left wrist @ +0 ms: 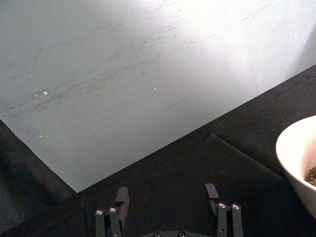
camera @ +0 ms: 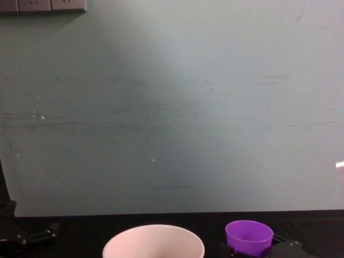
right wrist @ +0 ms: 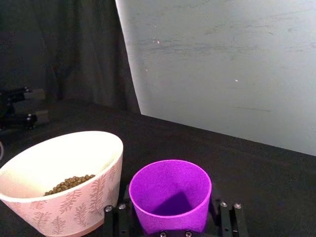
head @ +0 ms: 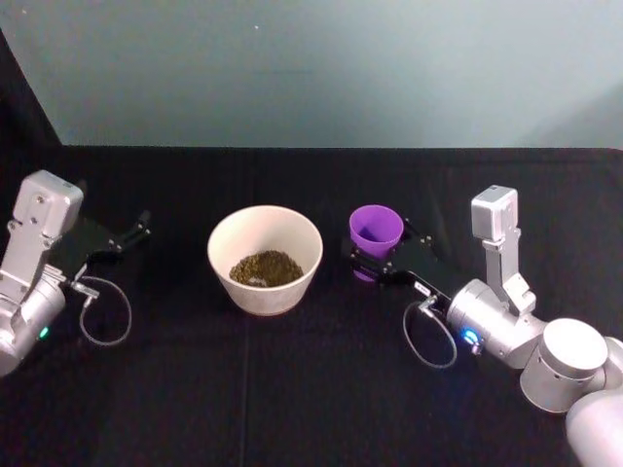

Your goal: Pick up the cup and pour the mung beans from the cup into the bowl.

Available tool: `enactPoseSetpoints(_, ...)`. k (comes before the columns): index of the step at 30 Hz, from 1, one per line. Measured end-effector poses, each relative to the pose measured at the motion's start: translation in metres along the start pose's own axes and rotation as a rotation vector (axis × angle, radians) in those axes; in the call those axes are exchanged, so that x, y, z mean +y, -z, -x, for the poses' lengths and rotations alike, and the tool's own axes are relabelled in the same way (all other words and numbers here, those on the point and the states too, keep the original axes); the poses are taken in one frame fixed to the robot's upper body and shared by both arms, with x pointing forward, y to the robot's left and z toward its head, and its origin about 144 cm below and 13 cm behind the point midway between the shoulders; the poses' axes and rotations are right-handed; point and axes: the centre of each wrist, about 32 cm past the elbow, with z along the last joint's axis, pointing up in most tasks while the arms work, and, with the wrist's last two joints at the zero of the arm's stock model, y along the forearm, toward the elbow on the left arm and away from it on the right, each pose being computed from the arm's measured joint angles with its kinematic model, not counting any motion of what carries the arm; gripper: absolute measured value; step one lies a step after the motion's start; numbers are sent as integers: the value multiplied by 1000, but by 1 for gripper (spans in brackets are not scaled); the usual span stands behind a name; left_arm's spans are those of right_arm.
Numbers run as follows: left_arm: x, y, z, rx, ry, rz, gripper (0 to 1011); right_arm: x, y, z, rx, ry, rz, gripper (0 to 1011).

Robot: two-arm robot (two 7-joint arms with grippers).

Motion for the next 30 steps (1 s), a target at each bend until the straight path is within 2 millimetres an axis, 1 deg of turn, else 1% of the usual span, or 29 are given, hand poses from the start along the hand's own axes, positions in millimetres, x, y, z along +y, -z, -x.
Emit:
enactPoseSetpoints(2,0,0,0,0,0,0,1000,0,0,0,2,-1,-1,932)
enactPoseSetpoints(5,0,0,0,0,0,0,1000,0,0,0,5,0,-2,1002)
enactPoseSetpoints(10,0,0,0,0,0,0,1000,-1,-3,1,7,6,-20,1002)
enactPoseSetpoints(15,0,0,0,0,0,0,1000,-6,-11,6,7,28,-83,1002)
enactPoseSetpoints(17,0,0,0,0,0,0,1000,-10,-17,10,-10,38,-134,1002)
enactPoseSetpoints(23,0,0,0,0,0,0,1000,-15,-29,19,-68,68,-200,1002)
enactPoseSetpoints(25,0,0,0,0,0,0,1000,-15,-31,19,-77,75,-202,1002)
enactPoseSetpoints(27,0,0,0,0,0,0,1000,-18,-40,20,-117,108,-180,1002)
enactPoseSetpoints(30,0,0,0,0,0,0,1000,-21,-47,19,-133,139,-157,1002)
